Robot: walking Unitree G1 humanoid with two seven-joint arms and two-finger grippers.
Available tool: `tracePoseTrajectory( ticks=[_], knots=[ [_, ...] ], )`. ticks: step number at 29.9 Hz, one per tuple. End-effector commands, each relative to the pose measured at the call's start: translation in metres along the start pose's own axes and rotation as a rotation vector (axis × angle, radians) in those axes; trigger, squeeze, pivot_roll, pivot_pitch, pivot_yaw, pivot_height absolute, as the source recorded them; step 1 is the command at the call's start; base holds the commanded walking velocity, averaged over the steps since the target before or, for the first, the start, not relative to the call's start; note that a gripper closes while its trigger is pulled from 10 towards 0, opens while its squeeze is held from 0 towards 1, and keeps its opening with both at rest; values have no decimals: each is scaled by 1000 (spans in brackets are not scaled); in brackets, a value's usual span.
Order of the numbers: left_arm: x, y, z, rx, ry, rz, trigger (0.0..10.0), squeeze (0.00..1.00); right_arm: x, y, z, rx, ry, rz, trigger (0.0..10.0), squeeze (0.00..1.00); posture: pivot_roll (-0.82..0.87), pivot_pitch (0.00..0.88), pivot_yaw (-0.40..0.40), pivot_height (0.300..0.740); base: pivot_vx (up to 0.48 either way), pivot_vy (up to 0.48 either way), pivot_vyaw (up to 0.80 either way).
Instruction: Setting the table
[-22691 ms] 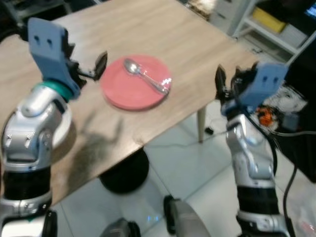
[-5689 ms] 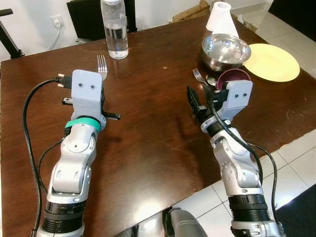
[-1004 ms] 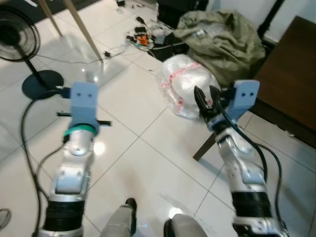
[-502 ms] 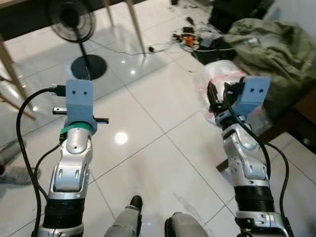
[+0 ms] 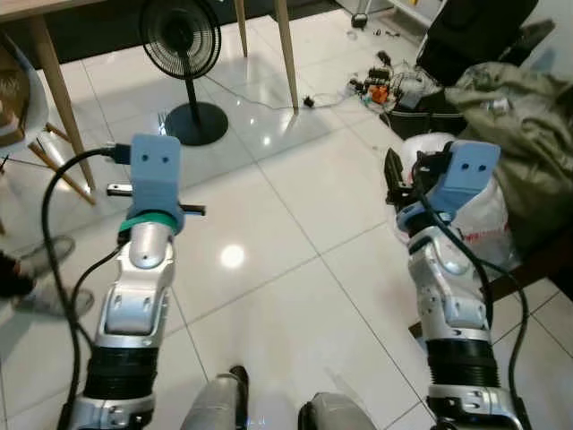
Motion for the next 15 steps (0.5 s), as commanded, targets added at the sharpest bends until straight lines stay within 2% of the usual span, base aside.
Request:
tracePoseTrajectory(
  ticks=[1,15],
  knots=[
    [-2,9,-1,-24,-6,-1,10000,0,0,9,-4,-24,0,-5,10000,0,-93,74,22,740,458,0,0],
    [-1,9,0,-22,1,-4,10000,0,-2,5,-4,-3,3,-27,10000,0,-91,76,21,740,458,0,0]
  ],
)
Point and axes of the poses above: a point about 5 cm out from each wrist's last joint towards the gripper, its own z axis pointing out of the wrist towards the gripper, its own x axis along the axis of the wrist's last joint, y = z × x, the point moved 5 cm from there along z, pointing out of the wrist towards the gripper, and after that the axes turned 12 degrees about z, right-handed, at the moved point
